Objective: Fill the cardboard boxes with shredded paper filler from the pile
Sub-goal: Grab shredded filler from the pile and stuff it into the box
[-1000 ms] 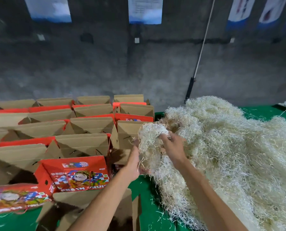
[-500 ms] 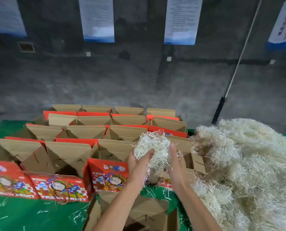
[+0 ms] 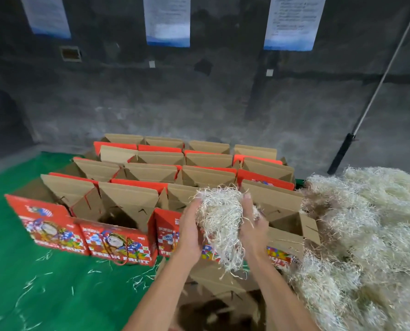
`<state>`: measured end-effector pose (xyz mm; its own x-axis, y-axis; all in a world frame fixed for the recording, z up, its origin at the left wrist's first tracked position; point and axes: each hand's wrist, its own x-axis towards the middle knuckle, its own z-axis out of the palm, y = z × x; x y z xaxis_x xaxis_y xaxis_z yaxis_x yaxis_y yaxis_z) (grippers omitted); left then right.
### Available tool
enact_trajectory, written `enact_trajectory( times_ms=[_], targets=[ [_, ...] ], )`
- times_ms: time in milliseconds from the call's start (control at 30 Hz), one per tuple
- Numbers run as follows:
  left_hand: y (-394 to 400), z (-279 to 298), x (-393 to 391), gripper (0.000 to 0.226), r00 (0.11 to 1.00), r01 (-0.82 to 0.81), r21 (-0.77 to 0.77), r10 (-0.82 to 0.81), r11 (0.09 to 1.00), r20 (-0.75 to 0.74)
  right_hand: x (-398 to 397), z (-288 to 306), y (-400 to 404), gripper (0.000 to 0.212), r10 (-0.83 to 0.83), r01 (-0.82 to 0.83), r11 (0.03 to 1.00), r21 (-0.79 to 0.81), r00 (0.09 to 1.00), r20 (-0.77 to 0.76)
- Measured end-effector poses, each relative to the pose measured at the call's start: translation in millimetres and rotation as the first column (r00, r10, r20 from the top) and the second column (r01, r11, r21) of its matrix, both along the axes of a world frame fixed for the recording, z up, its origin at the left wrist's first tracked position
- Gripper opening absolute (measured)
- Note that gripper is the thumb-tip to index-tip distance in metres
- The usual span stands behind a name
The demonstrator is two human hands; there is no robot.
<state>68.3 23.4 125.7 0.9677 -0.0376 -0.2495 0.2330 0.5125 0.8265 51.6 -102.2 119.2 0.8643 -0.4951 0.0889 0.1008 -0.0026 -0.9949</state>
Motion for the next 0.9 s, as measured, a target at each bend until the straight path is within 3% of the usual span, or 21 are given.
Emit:
enact_trajectory(
  times_ms=[100, 167, 233, 333, 400, 533, 700, 900],
  targets=[
    [-13, 2, -13, 0.086, 1.000, -0.016, 0.251, 0.016, 0.968, 0.004, -4, -2, 18, 0.082, 0.093, -0.091, 0.994, 0.057, 0.995, -0.045],
    [-20, -11, -18, 0.055, 0.997, 0.031, 0.361, -0.006, 0.932, -0.071, -7, -1, 30, 0.090, 0.132, -0.128, 0.989, 0.079, 0.990, -0.052],
    [-23, -20, -20, 0.038, 0.983, 0.055, 0.437, 0.028, 0.898, -0.179, -10, 2, 40, 0.087, 0.108, -0.108, 0.994, 0.035, 0.994, -0.019],
    [-17, -8, -13, 0.044, 0.992, -0.110, 0.264, 0.124, 0.958, -0.036, -11, 3, 33, 0.068, 0.038, -0.037, 0.997, 0.066, 0.999, -0.017],
    [-5, 2, -5, 0.055, 0.988, -0.142, 0.175, 0.151, 0.974, -0.041, -8, 4, 20, 0.062, 0.044, -0.044, 0.999, 0.020, 0.998, -0.034],
    [19, 3, 21, 0.080, 0.962, -0.172, 0.182, 0.204, 0.968, -0.179, -3, 10, -1, 0.064, 0.002, -0.004, 0.999, -0.036, 0.999, -0.044],
    [25, 6, 34, 0.077, 0.964, -0.187, 0.145, 0.210, 0.972, -0.164, 3, 14, -10, 0.058, -0.031, 0.030, 0.999, -0.019, 0.997, -0.072],
    [41, 2, 40, 0.102, 0.957, -0.189, 0.130, 0.213, 0.973, -0.200, 2, 18, -29, 0.064, -0.084, 0.099, 0.991, 0.094, 0.986, -0.147]
  ],
)
